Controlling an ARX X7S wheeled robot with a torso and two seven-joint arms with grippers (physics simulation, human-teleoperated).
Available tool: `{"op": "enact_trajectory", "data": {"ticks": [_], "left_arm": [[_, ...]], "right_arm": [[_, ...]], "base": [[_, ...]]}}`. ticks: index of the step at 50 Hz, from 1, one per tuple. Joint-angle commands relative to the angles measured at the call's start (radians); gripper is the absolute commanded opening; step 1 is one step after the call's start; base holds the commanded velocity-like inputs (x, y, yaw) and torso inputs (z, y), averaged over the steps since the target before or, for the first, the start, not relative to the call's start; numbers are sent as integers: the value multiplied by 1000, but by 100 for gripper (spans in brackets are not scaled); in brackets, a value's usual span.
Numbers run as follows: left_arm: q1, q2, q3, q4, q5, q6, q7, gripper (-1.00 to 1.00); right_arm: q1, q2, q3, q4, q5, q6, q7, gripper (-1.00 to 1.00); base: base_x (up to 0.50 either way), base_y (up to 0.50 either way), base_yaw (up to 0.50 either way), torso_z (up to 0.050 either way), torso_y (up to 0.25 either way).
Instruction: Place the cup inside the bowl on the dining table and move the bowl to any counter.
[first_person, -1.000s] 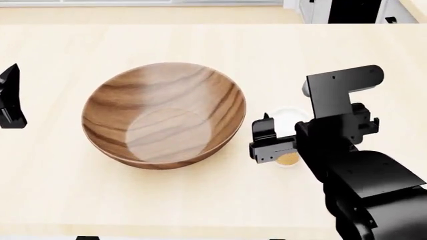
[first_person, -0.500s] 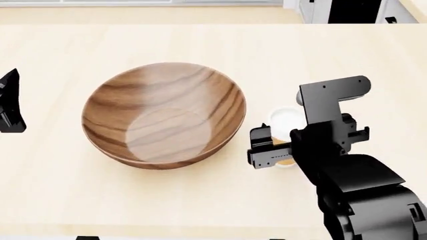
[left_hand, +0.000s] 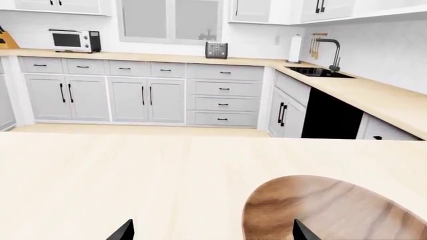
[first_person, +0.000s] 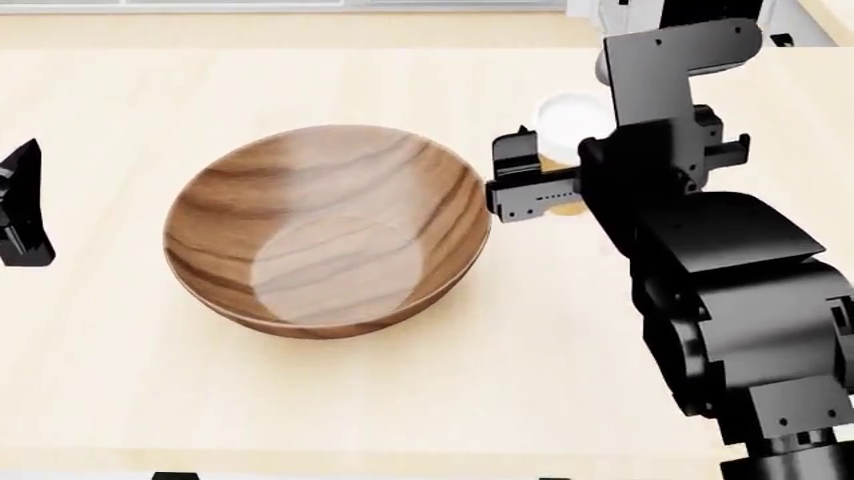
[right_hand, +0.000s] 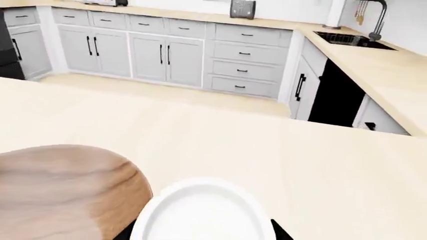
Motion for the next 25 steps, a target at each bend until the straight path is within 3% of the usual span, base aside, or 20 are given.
{"op": "enact_trajectory", "data": {"ticks": [1,7,19,25], "left_arm": [[4,-3,7,-1,4,8,-2,100],[8,-8,6,0,6,15,-2,100],[21,-14,4,-1,5,27,4,100],[35,-26,-13,5,-8,27,9,100]], "right_arm": [[188,-91,-29,189,-53,-72,-89,-100],[245,-185,-63,328,-51,-136,-208,-100],[227,-337,-113,526,-29,-251,-307,-100],[237,-339,-459,637,309,-328,-291,-100]], "base": [[0,0,0,0,0],[0,0,0,0,0],[0,0,0,0,0],[0,0,0,0,0]]}}
